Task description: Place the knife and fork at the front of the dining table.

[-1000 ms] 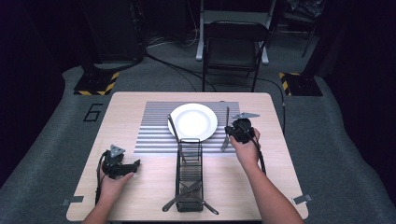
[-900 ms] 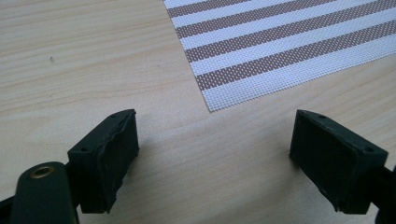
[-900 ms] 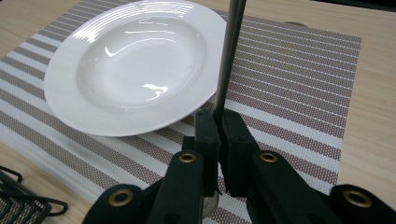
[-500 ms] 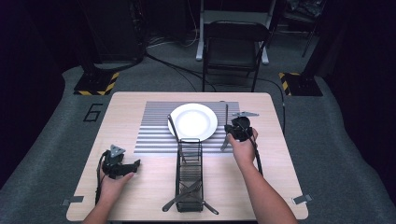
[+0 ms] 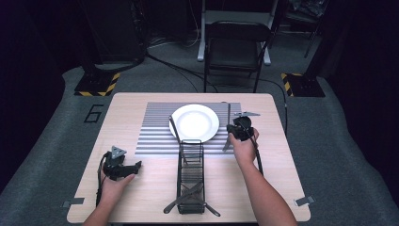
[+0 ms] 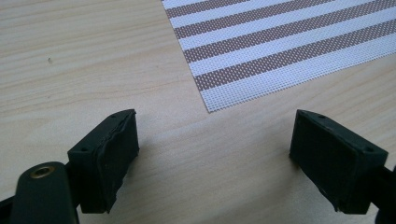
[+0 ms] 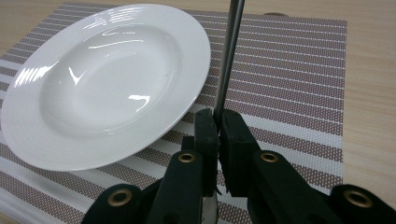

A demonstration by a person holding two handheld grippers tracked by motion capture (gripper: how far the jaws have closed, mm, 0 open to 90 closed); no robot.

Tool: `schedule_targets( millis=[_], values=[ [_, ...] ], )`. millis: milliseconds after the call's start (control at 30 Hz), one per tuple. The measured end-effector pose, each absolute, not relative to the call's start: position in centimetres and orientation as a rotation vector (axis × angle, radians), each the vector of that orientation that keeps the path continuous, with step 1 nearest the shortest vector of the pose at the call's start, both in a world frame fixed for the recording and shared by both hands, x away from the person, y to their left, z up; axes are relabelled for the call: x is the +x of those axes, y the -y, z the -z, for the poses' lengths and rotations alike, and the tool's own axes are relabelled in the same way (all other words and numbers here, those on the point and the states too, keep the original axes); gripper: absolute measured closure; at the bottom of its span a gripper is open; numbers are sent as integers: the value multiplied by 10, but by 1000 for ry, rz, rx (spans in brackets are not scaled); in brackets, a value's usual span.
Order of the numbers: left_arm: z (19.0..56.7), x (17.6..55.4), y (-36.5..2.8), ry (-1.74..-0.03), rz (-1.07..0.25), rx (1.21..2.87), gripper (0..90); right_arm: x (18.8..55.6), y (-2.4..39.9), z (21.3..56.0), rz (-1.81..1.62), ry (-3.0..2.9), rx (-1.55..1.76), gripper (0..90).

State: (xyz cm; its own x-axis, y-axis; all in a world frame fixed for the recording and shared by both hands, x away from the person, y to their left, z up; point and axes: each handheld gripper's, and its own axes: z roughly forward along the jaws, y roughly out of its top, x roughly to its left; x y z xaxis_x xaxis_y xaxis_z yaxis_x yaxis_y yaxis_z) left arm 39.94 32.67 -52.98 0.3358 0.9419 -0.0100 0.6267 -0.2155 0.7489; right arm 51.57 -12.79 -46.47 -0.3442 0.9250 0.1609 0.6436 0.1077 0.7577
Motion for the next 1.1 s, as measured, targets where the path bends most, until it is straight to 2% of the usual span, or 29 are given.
schedule_targets(
  millis=[867, 1100],
  values=[
    [530, 399, -326, -1369, -606, 1940, 156, 538, 132, 493, -1128, -1966, 1718, 842],
    [530, 398, -326, -1370, -609, 1939, 157, 541, 131, 503, -1080, -1947, 1748, 892]
  ],
)
